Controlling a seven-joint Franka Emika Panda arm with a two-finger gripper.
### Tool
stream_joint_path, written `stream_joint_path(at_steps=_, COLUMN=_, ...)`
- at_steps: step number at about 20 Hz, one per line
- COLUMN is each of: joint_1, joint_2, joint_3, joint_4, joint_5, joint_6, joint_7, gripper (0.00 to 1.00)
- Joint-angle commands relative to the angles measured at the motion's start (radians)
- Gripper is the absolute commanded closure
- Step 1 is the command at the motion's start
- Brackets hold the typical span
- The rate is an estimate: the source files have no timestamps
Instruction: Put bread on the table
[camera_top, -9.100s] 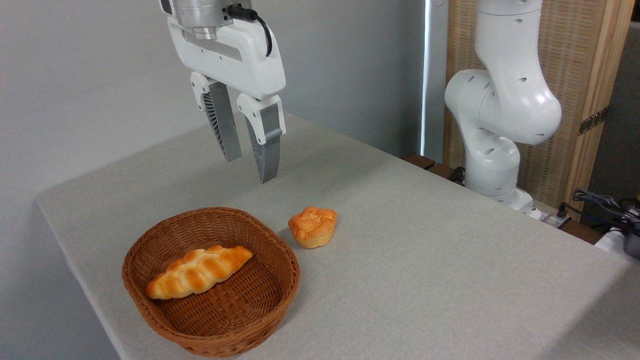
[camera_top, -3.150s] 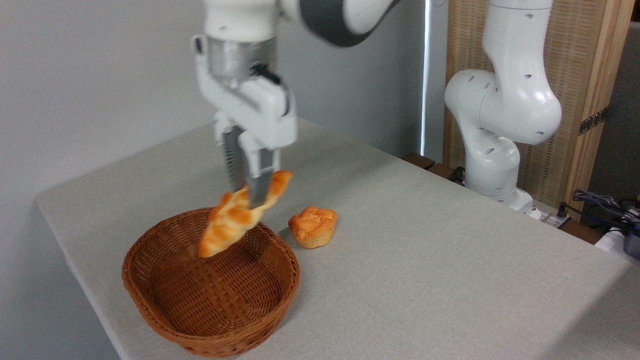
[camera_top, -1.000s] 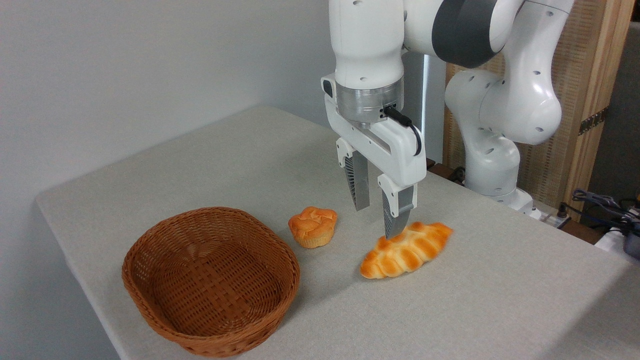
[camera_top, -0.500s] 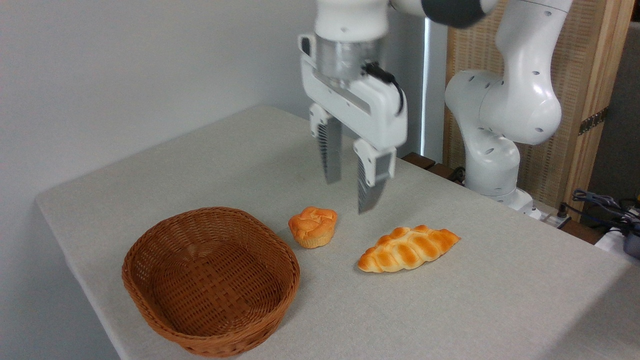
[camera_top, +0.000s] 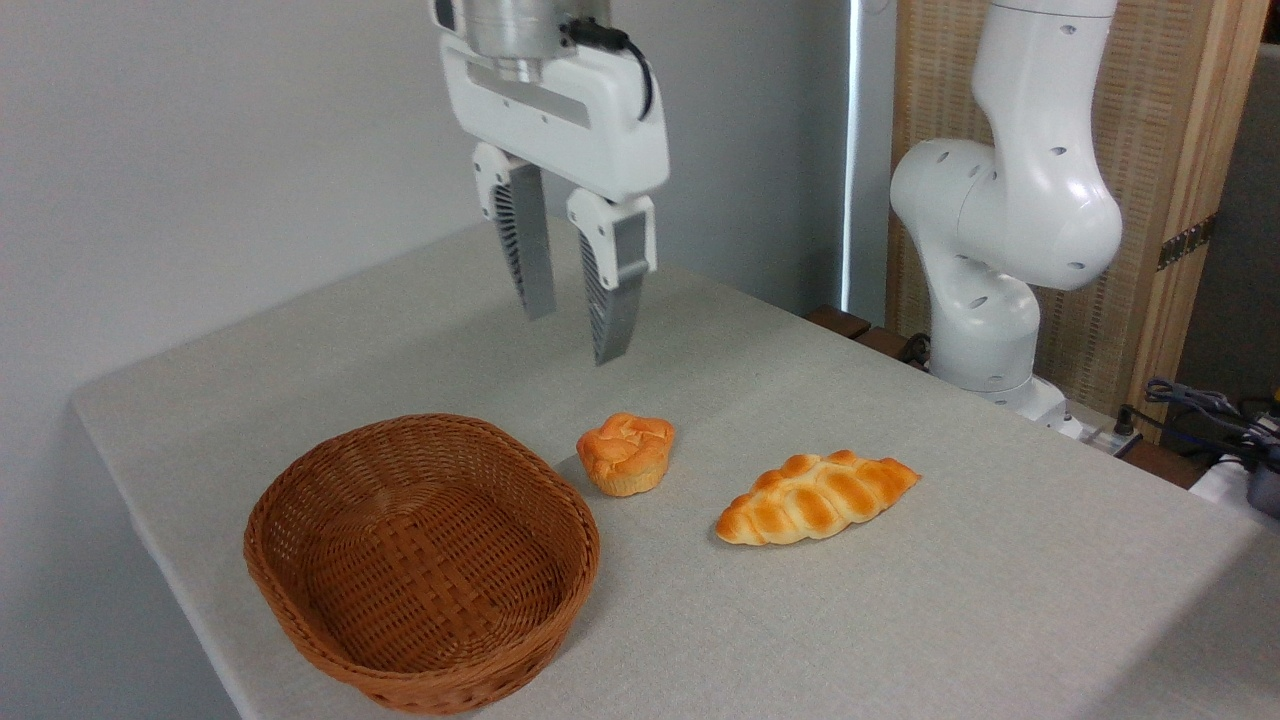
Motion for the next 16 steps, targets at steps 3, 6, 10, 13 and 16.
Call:
stream_joint_path(at_steps=3, joint_1=0.004, joint_2=0.129, joint_3=-0.005, joint_4=0.220, joint_5=-0.014, joint_6=-0.112, joint_7=-0.078, gripper=0.00)
stream_joint_path(at_steps=6, joint_1=0.004, joint_2=0.147, joint_3=-0.019, joint_4=0.253, joint_5=-0.014, joint_6=-0.142, joint_7=-0.084, gripper=0.00)
stream_joint_path(at_steps=10, joint_1=0.004, joint_2=0.179, joint_3=-0.020, joint_4=0.252, joint_5=-0.012, joint_6=-0.138, joint_7=-0.087, gripper=0.00)
stream_joint_path(at_steps=13, joint_1=0.004, joint_2=0.199, joint_3=-0.019, joint_4=0.252, joint_5=-0.014, joint_6=-0.127, joint_7=-0.084, gripper=0.00)
stream_joint_path(at_steps=16, joint_1=0.004, joint_2=0.227, joint_3=-0.019, joint_4=0.252, joint_5=-0.017, joint_6=-0.116, joint_7=-0.083, gripper=0.00)
